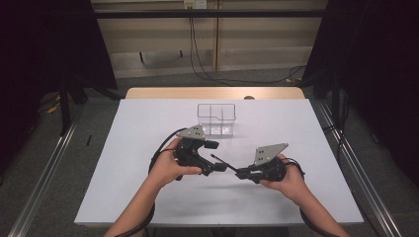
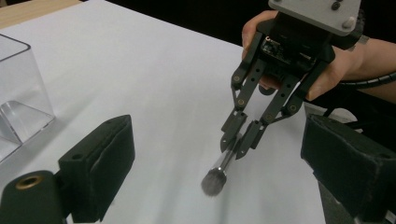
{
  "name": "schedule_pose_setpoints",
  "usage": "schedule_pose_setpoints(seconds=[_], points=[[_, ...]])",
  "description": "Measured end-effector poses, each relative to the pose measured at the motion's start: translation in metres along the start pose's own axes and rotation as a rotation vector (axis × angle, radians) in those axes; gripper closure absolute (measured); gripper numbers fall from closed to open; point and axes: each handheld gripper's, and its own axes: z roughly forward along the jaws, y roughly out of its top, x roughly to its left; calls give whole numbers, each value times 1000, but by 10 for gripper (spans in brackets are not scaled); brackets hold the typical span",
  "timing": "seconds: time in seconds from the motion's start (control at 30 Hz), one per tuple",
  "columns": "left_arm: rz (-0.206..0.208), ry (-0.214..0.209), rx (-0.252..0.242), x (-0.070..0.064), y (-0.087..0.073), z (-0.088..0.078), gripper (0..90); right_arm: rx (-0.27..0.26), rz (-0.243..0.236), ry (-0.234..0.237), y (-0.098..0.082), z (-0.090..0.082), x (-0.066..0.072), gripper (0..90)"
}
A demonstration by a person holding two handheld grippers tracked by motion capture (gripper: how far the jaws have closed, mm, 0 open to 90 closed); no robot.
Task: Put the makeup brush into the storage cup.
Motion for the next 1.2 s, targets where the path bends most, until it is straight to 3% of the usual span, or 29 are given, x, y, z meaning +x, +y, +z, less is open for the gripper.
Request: schedule_pose_setpoints(seconds=[0.37, 0.67, 1.2], points=[[6, 11, -45, -1, -1, 2, 72, -95, 46, -20, 0, -2, 1, 842], [-1, 10, -84, 0, -5, 2, 65, -141, 53, -27, 1, 0, 2, 842], [0, 22, -104, 1, -7, 3, 50, -217, 80, -46, 5, 2, 3, 841]])
